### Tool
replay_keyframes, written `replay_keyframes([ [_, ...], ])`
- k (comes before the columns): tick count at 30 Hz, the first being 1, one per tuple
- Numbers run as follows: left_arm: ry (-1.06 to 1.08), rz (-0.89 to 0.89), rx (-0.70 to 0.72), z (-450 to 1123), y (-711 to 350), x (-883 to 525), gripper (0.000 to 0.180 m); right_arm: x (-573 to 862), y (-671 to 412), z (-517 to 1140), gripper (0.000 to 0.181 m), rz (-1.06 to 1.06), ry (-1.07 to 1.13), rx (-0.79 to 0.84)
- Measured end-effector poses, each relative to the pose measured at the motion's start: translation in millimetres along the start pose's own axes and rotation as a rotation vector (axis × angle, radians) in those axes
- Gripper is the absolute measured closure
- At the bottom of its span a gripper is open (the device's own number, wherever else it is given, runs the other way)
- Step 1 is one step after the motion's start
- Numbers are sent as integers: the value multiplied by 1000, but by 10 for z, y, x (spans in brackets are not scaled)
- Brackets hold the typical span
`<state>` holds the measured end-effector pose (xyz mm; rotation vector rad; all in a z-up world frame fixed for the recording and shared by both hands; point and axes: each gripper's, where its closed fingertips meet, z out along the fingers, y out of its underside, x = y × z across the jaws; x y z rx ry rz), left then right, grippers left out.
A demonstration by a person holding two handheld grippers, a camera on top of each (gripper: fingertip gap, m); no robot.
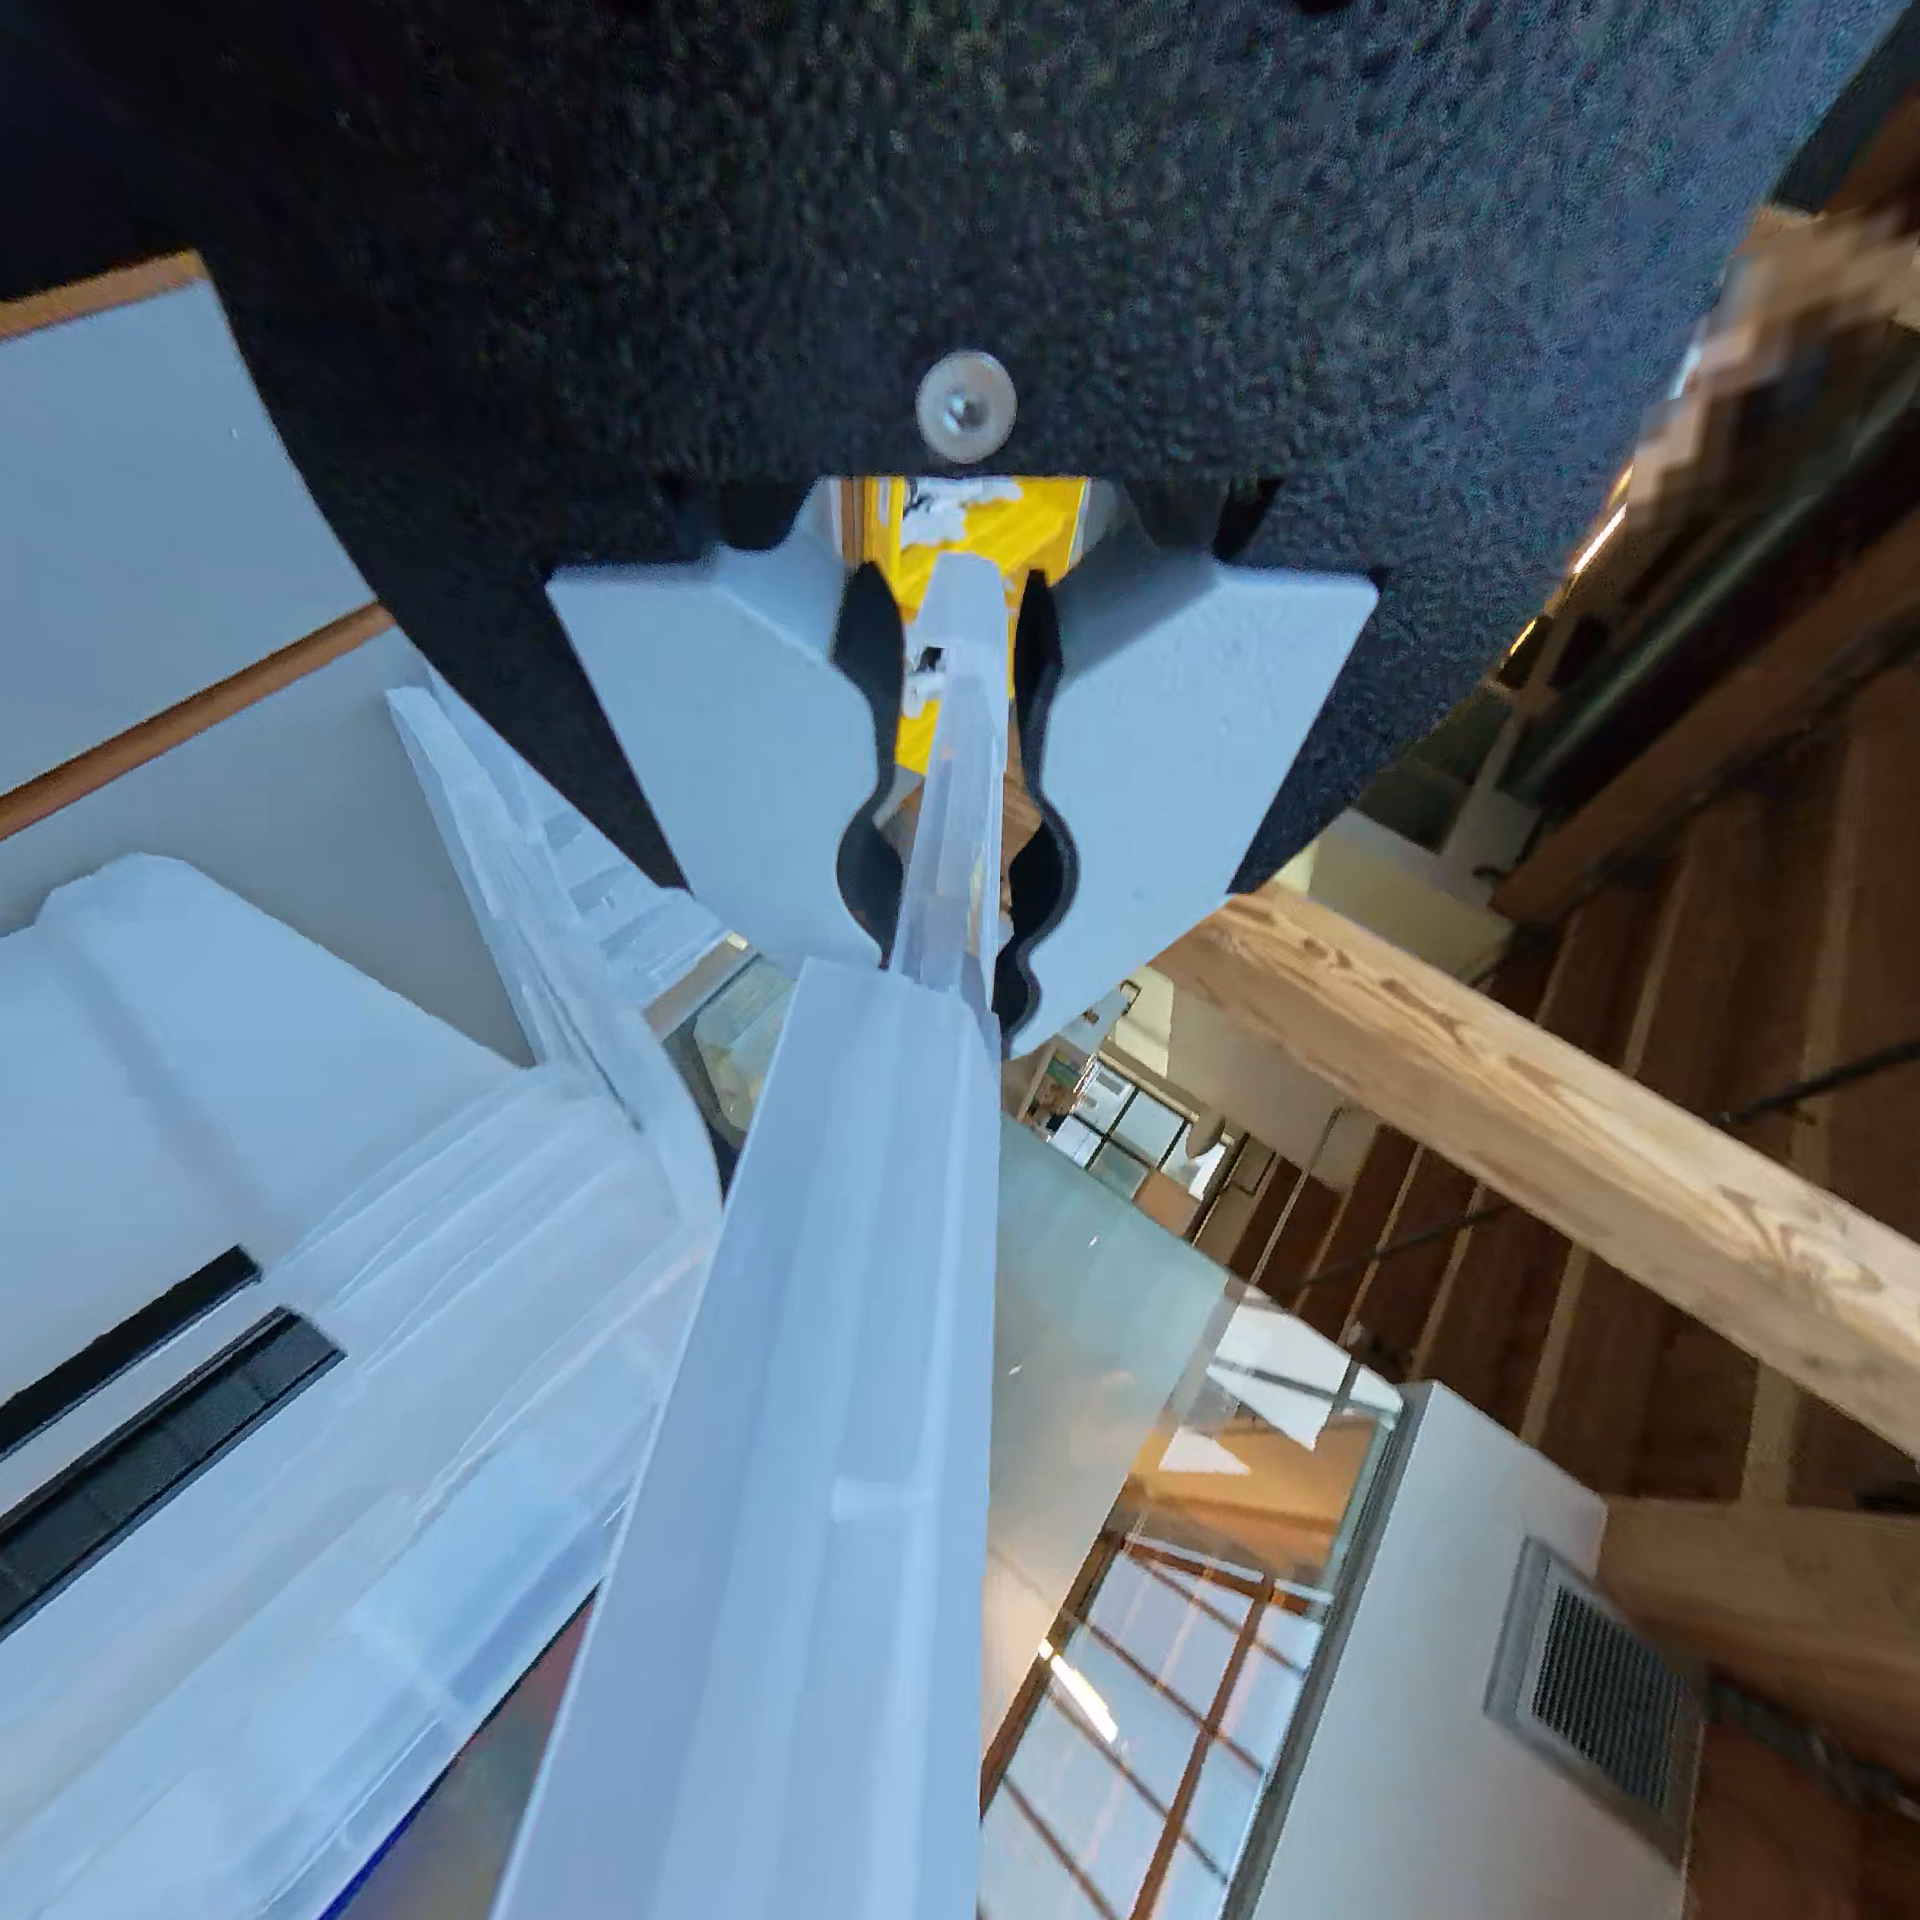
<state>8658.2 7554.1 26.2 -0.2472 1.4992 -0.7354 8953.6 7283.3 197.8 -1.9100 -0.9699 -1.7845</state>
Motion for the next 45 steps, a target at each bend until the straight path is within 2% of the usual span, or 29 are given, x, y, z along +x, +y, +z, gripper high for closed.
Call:
replay_keyframes([
  [2,51,44,36,244,-215,215,168,-286,398,-336,155,-32,-6,-85],
  [8,141,196,90,844,-757,901,168,-1204,1367,-904,154,133,8,-221],
  [14,155,291,36,1319,-1095,1254,168,-1837,2061,-989,155,151,93,-242],
  [17,153,325,-15,1569,-1265,1410,168,-2109,2430,-960,152,134,44,-292],
  [20,169,279,-56,1752,-1419,1553,168,-2413,2719,-934,148,43,-54,-337],
  [21,179,287,-74,1802,-1467,1593,168,-2542,2772,-921,132,6,-108,-332],
  [26,209,293,-89,1963,-1688,1712,169,-2895,2928,-1037,111,-89,-263,-292],
  [28,225,282,-99,1990,-1758,1726,169,-2970,2969,-1143,99,-63,-340,-289],
  [31,251,254,-124,2038,-1866,1815,169,-3156,3056,-1360,95,-45,-469,-296],
  [34,223,248,-165,2084,-1953,1846,170,-3334,3058,-1561,84,77,-627,-315],
  [36,172,276,-186,2091,-1938,1796,170,-3164,3198,-1556,93,-33,-524,-381],
  [37,164,267,-201,2081,-1918,1788,170,-3018,3257,-1549,106,-77,-435,-410],
  [41,131,247,-267,1976,-1803,1818,170,-3095,3104,-1674,101,249,-454,-377],
  [45,129,230,-296,1918,-1815,1924,170,-3058,2657,-1739,100,356,-406,-250],
])
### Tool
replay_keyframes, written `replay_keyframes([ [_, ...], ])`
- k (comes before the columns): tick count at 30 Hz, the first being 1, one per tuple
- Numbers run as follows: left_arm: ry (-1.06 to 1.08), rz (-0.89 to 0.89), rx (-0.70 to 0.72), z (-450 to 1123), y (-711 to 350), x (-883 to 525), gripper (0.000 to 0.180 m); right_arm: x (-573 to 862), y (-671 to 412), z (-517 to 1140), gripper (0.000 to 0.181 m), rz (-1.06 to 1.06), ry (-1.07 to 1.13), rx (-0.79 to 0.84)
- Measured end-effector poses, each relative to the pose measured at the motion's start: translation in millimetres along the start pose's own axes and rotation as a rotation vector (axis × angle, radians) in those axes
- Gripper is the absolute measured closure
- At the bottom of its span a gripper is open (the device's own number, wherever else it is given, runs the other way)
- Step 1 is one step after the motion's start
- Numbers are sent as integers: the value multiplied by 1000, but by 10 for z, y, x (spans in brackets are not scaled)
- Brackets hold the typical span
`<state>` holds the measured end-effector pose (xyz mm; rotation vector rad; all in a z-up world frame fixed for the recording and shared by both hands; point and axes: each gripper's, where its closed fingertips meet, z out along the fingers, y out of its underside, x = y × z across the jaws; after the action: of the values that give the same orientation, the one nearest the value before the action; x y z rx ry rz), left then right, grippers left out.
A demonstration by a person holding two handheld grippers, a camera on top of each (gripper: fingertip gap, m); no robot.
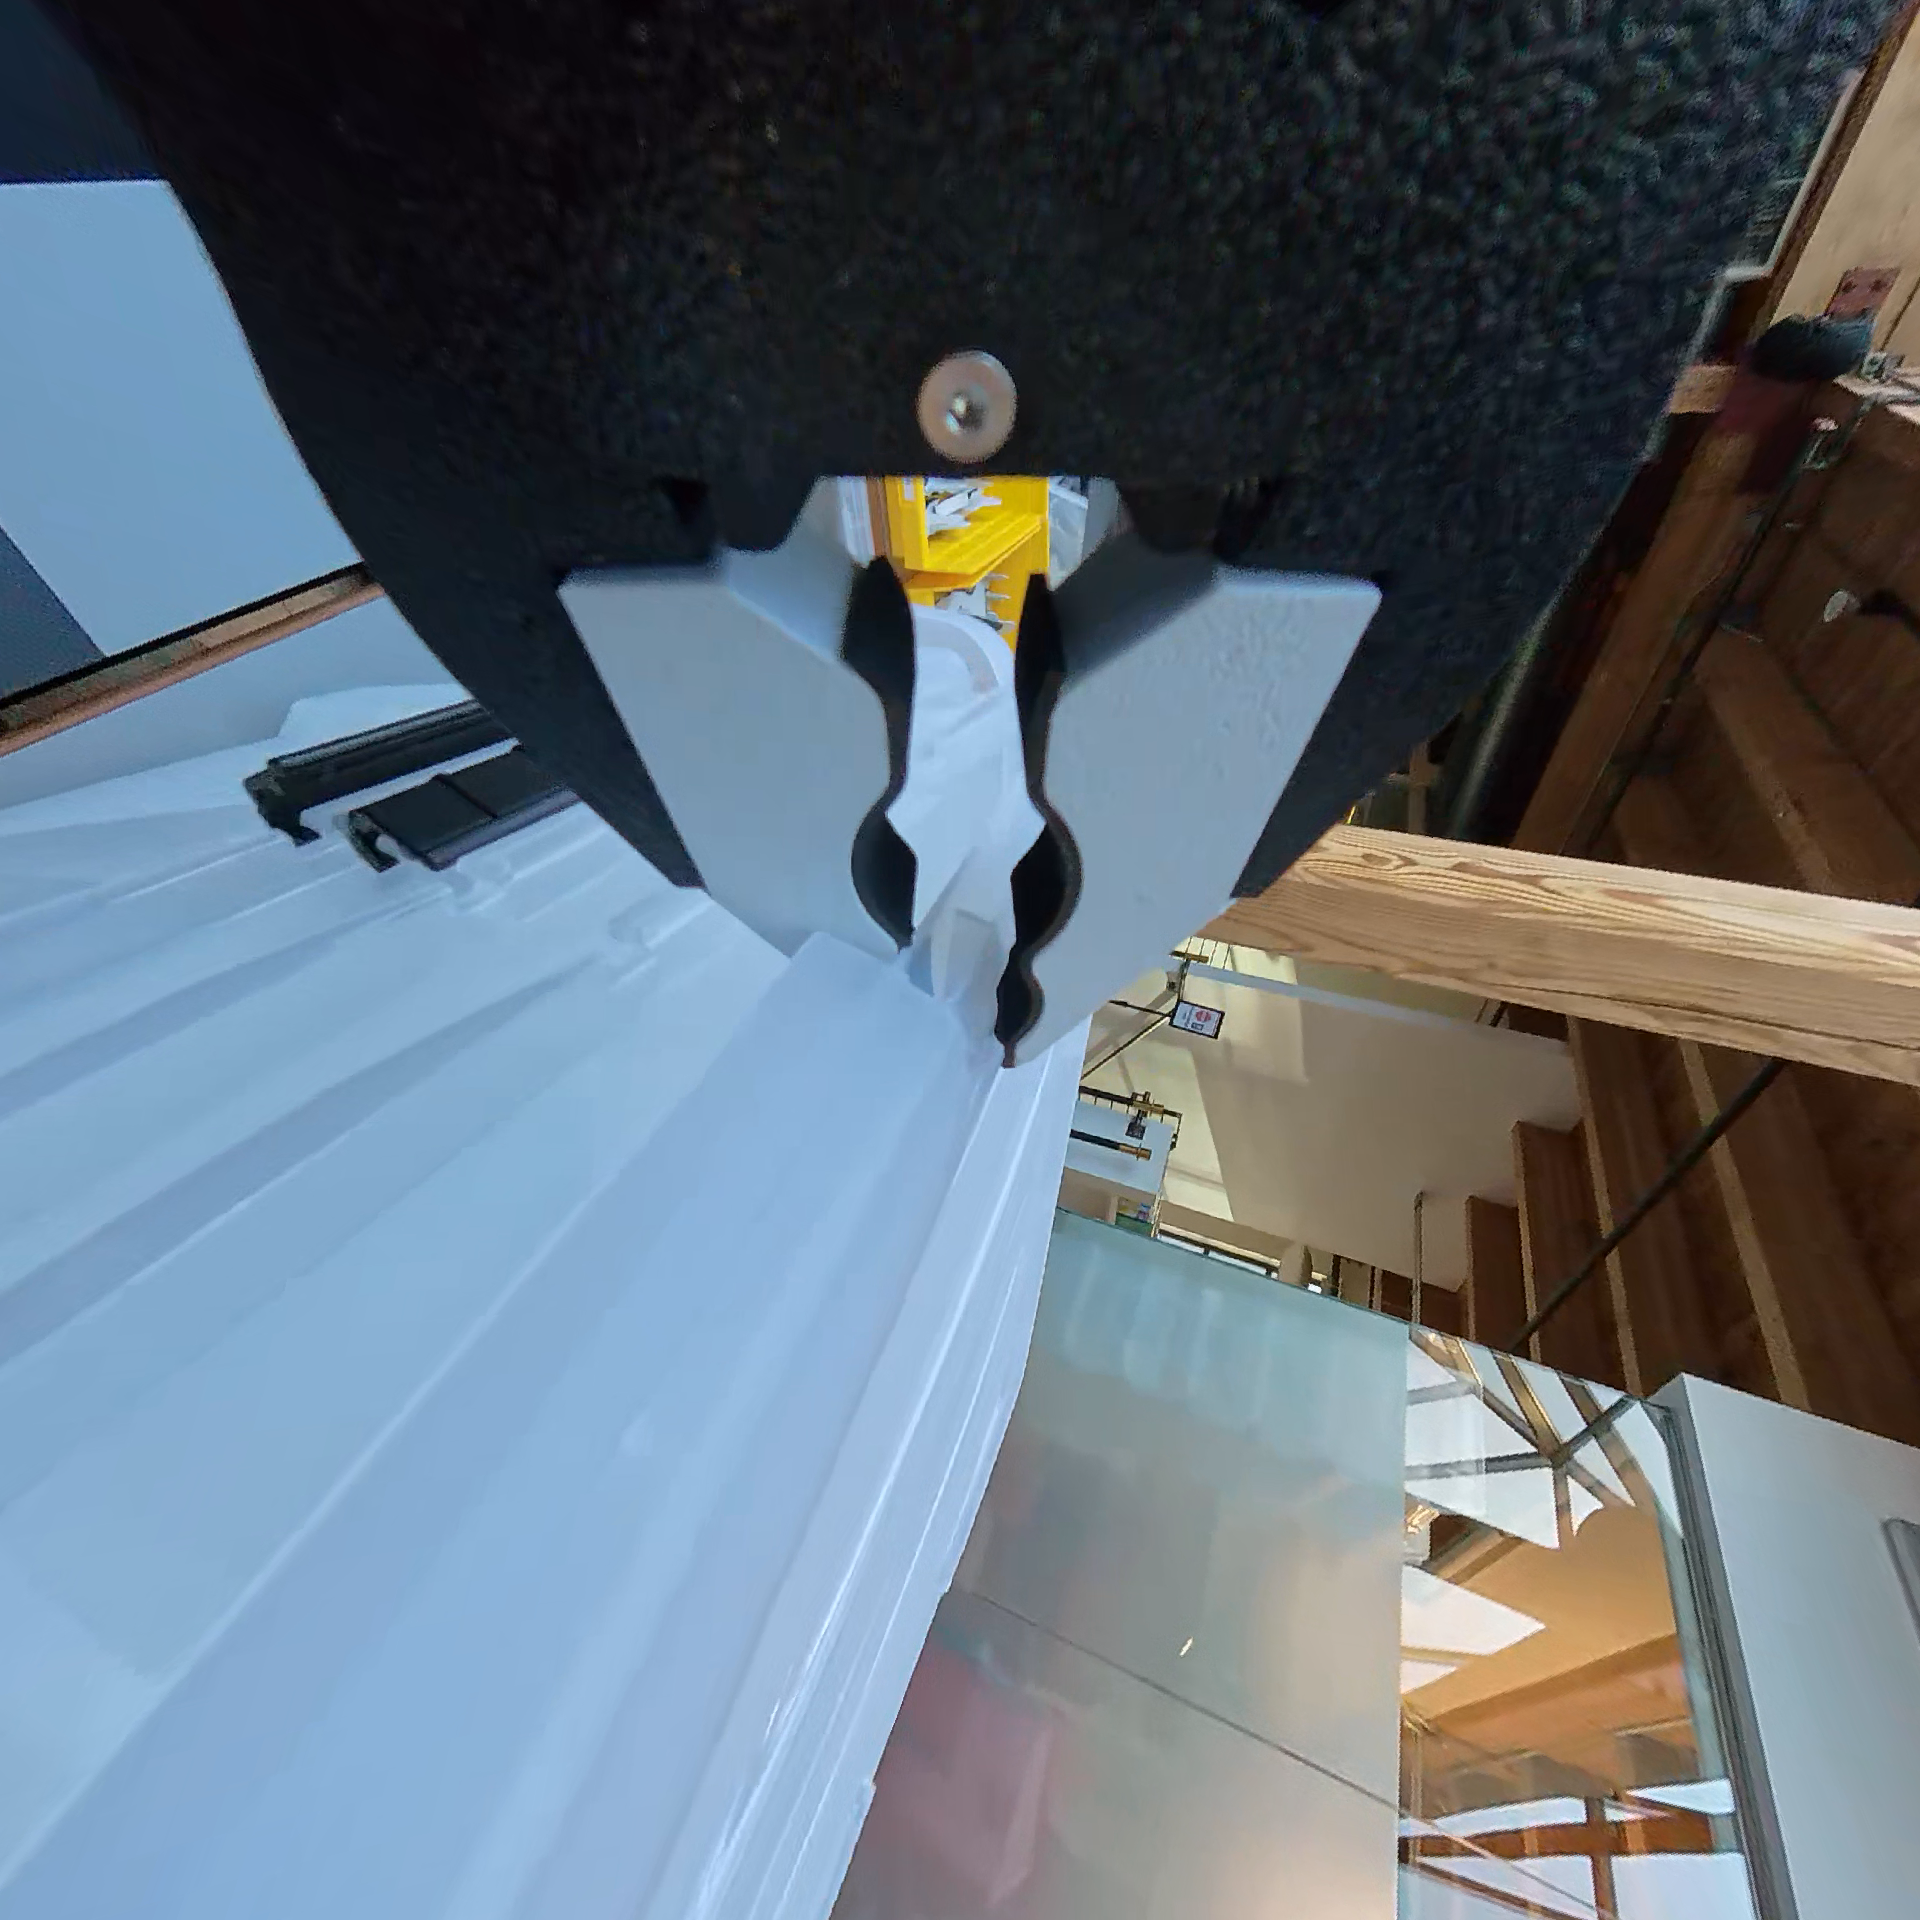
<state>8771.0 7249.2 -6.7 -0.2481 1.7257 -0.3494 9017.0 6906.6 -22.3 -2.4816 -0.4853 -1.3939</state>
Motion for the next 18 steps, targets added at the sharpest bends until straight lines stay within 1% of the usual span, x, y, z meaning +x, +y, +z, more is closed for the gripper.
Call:
replay_keyframes([
  [3,29,-10,49,67,-50,71,170,-178,-404,-63,109,58,-49,127],
  [7,91,1,36,78,-55,109,167,-330,-743,-149,132,52,-84,179],
  [8,151,1,44,92,-61,183,165,-349,-760,-133,133,39,-82,165],
  [10,273,-18,60,124,-30,331,159,-461,-729,-47,146,9,-104,113],
  [12,333,-20,65,125,61,370,152,-492,-757,4,148,15,-78,110],
  [15,380,-46,108,21,187,322,138,-505,-825,11,148,59,-58,110],
  [17,442,-96,159,-63,238,330,126,-528,-832,33,150,71,-52,86],
  [18,473,-127,195,-117,235,328,124,-529,-812,28,155,70,-37,53],
])
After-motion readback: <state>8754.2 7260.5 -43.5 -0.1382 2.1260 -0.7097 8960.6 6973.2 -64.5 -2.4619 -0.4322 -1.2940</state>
